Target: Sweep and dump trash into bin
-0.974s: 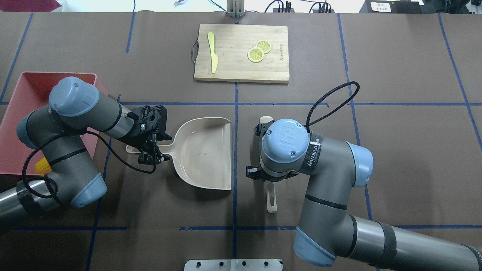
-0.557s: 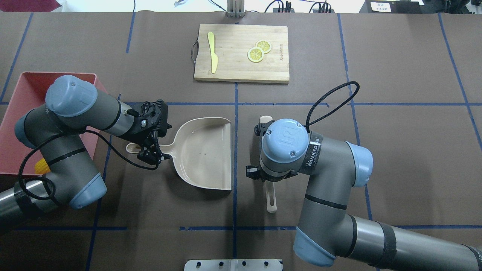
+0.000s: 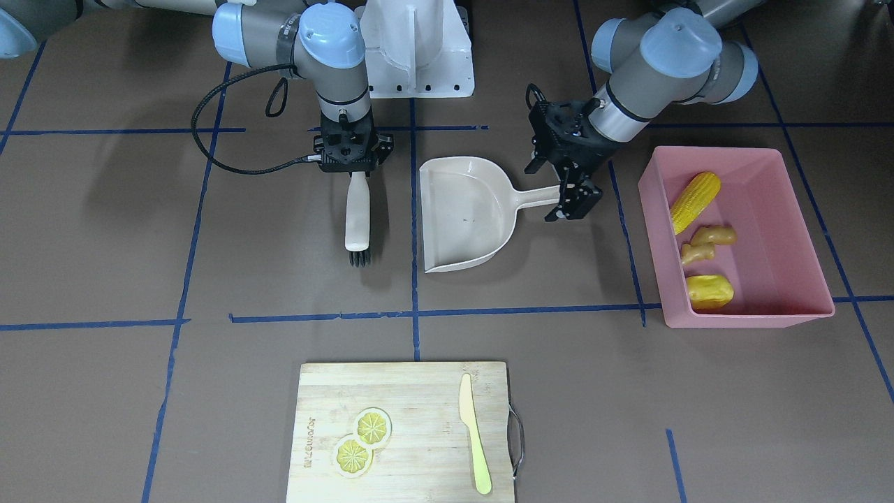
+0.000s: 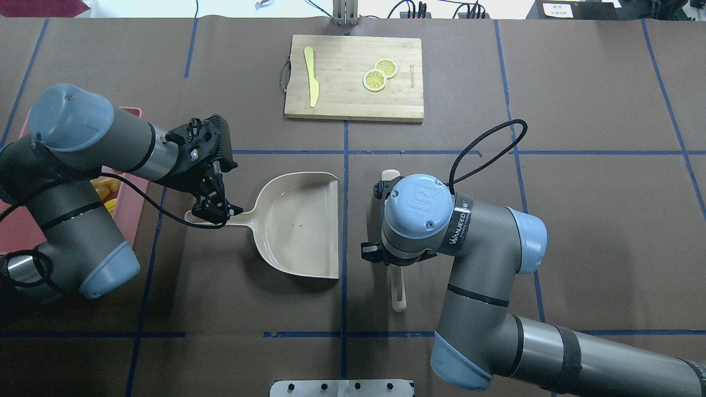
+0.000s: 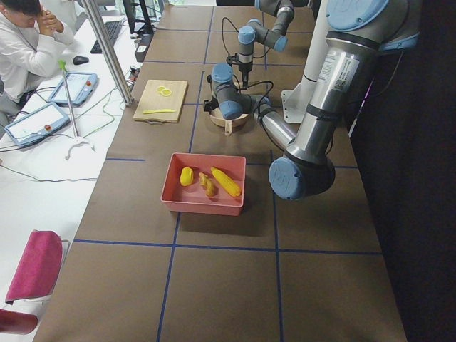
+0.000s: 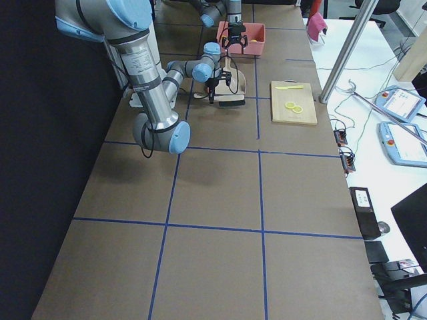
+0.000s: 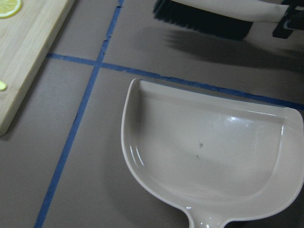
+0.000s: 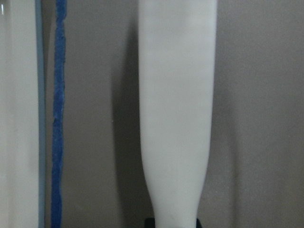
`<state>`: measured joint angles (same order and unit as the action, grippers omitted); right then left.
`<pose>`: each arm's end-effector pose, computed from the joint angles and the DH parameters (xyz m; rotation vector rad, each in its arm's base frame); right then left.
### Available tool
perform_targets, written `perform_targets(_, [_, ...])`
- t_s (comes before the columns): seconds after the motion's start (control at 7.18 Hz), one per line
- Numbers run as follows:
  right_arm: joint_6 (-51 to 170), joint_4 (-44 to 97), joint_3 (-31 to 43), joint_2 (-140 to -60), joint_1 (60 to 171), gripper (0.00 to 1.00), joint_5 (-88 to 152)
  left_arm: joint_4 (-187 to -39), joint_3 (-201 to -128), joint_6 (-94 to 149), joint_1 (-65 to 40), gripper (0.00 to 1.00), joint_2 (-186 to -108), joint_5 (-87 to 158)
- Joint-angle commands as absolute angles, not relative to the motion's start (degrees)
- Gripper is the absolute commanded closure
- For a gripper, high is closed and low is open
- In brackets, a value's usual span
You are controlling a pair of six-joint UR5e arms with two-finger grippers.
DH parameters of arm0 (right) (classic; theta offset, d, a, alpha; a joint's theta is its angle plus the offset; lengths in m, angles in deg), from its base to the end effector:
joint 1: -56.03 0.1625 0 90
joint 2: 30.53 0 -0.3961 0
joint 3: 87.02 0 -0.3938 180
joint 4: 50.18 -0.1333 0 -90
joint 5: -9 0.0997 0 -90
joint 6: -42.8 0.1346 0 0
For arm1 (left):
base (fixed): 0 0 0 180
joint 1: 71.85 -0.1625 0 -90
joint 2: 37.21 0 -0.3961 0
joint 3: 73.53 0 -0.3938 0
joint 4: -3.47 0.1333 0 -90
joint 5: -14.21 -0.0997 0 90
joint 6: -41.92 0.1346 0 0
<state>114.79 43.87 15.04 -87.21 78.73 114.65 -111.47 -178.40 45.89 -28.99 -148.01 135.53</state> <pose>-0.5665 -0.3421 0.2447 0.0045 -0.7625 -0.0207 0.4038 -0.4611 0.2727 0.8182 0.8839 1.0762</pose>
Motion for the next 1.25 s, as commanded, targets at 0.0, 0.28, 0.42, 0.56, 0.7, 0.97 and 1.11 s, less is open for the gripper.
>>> perform_targets(0.0, [114.78, 43.87, 15.02, -87.22, 78.71, 1.0, 114.3, -106.93, -179.44, 45.09, -24.58, 0.0, -146.21, 135.32])
perform_targets(0.28, [114.78, 43.87, 15.11, -87.31, 78.71, 1.0, 113.94, -106.83, -179.09, 45.43, -18.63, 0.0, -141.73, 135.85])
perform_targets(0.42, [114.78, 43.87, 15.11, -87.39, 78.71, 1.0, 113.86, -106.14, -178.65, 45.44, -14.5, 0.0, -139.62, 136.02])
perform_targets(0.56, [114.78, 43.87, 15.11, -87.57, 78.88, 1.0, 113.68, -100.56, -178.56, 45.0, -10.46, 0.0, -138.82, 136.03])
perform_targets(0.7, [114.87, 43.87, 15.11, -87.57, 78.8, 1.0, 113.16, -92.59, -178.65, 45.0, -5.72, 0.0, -138.9, 136.11])
perform_targets(0.97, [114.69, 43.78, 15.11, -87.57, 78.88, 1.0, 113.06, -81.49, -177.51, 45.0, 2.81, 0.0, -137.85, 136.38])
perform_targets(1.11, [114.69, 43.78, 15.2, -87.57, 79.06, 1.0, 112.98, -79.95, -172.89, 45.0, 7.73, 0.0, -137.41, 141.42])
